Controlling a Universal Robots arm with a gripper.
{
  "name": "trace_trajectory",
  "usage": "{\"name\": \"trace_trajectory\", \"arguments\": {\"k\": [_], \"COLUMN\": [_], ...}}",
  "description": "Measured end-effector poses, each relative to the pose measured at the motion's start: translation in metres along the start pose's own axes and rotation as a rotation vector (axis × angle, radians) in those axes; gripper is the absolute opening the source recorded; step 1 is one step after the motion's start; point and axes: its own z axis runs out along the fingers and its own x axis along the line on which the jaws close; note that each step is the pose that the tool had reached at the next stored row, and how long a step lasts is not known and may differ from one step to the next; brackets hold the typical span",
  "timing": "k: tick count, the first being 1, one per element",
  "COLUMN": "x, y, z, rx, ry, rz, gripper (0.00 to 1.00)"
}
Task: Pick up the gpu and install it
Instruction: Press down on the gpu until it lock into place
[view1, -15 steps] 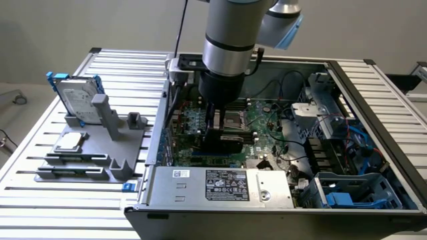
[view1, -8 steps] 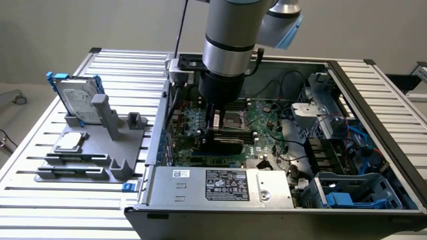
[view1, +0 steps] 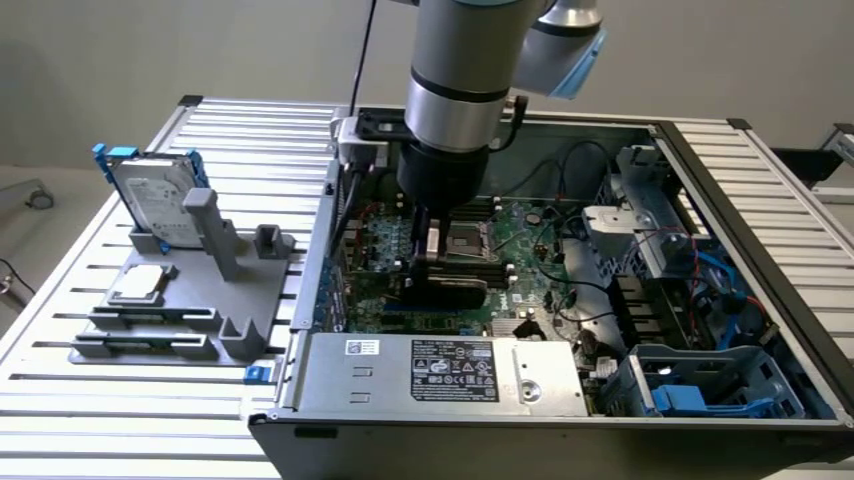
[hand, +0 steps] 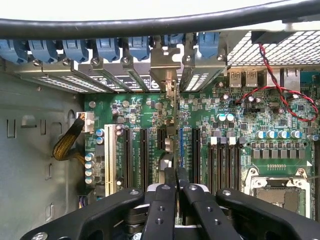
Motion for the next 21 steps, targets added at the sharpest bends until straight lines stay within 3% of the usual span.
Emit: {"name": "trace_trajectory", "arguments": {"k": [6, 8, 11, 15, 21], "x": [-0.001, -0.0011, -0.0016, -0.0021, -0.0044], "y": [0.0, 0.0, 0.0, 0.0, 0.0006], "z": [-0.0001, -0.0002, -0.0001, -0.0002, -0.0055], "rx": [0.0002, 0.0001, 0.0003, 0.0003, 0.0003], "ry": [0.007, 0.0095, 0.0137, 0.0196, 0.0212], "rz": [0.001, 0.001, 0.001, 0.002, 0.002], "gripper": [0.13, 0.15, 0.27, 0.27, 0.27]}}
